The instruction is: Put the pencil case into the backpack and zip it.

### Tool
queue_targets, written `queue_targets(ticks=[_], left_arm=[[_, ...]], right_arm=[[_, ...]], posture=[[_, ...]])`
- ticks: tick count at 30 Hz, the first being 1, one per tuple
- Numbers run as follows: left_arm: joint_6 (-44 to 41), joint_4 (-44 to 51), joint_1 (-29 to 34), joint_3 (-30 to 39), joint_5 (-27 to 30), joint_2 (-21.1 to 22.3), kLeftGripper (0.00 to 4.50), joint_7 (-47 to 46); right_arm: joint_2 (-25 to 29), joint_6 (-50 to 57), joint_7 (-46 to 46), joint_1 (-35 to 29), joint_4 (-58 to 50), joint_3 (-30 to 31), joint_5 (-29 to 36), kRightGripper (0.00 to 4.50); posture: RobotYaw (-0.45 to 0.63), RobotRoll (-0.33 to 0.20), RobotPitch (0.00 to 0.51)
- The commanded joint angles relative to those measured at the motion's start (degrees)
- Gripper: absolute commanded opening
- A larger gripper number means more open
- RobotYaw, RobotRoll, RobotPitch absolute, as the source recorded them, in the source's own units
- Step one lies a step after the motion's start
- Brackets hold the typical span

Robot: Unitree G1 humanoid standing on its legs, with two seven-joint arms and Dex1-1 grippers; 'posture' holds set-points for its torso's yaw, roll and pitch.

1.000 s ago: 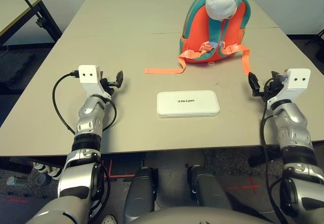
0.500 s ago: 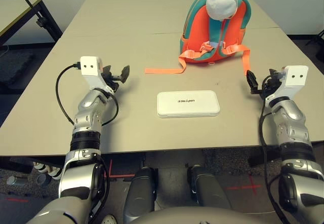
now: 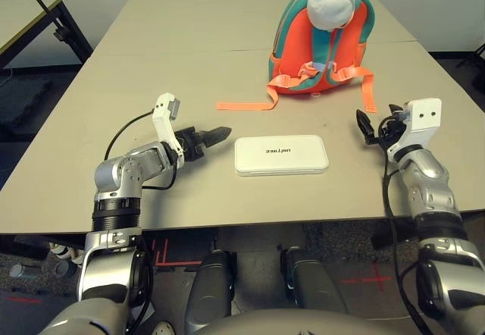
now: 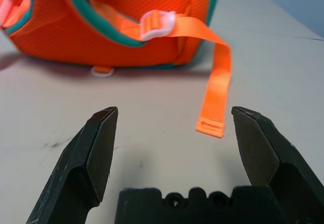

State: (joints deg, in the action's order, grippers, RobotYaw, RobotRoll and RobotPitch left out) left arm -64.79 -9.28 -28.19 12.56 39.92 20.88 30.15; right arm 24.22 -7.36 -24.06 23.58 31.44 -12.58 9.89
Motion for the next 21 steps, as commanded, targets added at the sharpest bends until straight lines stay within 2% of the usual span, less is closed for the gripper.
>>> queue_targets(ticks=[1,4,7,17,21], left_arm=[[-3.6,1.3,0.6,1.4,1.9,-0.2,4.50,-0.8],[-6.1,1.0,0.4,2.0,2.5,-0.3,4.50,-1.5],[-9.5,0.4,0.1,2.9,3.7,-0.7,4.50,-1.7],[-14.1,-2.9,-1.8,6.6,4.9,-2.9,4.50,-3.4],[-15.2,-5.3,-3.1,8.1,5.3,-3.7,4.50,-3.8]], right_arm=[[2.0,-0.2,-3.1,-1.7,-2.6,2.3,-1.7,4.45],[4.1,-0.3,-5.9,-3.0,-5.3,4.4,-3.0,4.45],[6.7,-0.4,-9.2,-4.3,-8.2,6.9,-4.7,3.87],[11.3,-2.4,-17.8,-7.5,-14.8,14.1,-9.4,0.05],[12.2,-1.7,-20.0,-8.6,-15.9,15.6,-9.9,0.05]], posture=[[-0.05,0.000,0.086],[-0.05,0.000,0.085],[-0.06,0.000,0.085],[-0.07,0.000,0.087],[-0.08,0.000,0.092]])
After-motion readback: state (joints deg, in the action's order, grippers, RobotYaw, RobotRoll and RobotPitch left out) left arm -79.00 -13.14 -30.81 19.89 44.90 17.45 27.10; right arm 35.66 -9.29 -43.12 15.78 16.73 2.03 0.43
